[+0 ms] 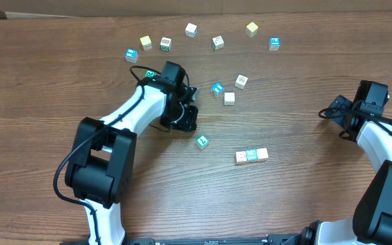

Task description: Form a horizontal line

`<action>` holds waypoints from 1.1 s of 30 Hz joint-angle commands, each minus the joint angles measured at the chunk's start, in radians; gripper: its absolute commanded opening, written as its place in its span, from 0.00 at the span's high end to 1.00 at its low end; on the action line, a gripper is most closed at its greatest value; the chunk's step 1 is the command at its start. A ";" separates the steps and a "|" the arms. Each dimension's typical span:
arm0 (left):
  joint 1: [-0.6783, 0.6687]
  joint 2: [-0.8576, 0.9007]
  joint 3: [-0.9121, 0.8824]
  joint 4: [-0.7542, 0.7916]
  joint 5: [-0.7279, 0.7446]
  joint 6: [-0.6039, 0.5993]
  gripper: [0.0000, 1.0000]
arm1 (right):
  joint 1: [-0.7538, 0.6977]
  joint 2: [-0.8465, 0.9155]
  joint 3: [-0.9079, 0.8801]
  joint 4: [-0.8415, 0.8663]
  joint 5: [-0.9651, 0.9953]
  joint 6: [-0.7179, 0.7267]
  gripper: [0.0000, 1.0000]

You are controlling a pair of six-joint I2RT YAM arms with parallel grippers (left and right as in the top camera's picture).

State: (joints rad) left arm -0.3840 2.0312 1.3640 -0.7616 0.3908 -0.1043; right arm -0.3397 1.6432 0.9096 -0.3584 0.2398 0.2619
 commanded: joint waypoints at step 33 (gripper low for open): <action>-0.198 0.009 0.017 -0.117 -0.072 -0.114 0.91 | -0.002 0.001 0.006 0.006 0.003 0.002 0.00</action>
State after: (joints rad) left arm -0.5694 2.0312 1.3640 -0.8787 0.3244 -0.1925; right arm -0.3397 1.6432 0.9096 -0.3588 0.2398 0.2623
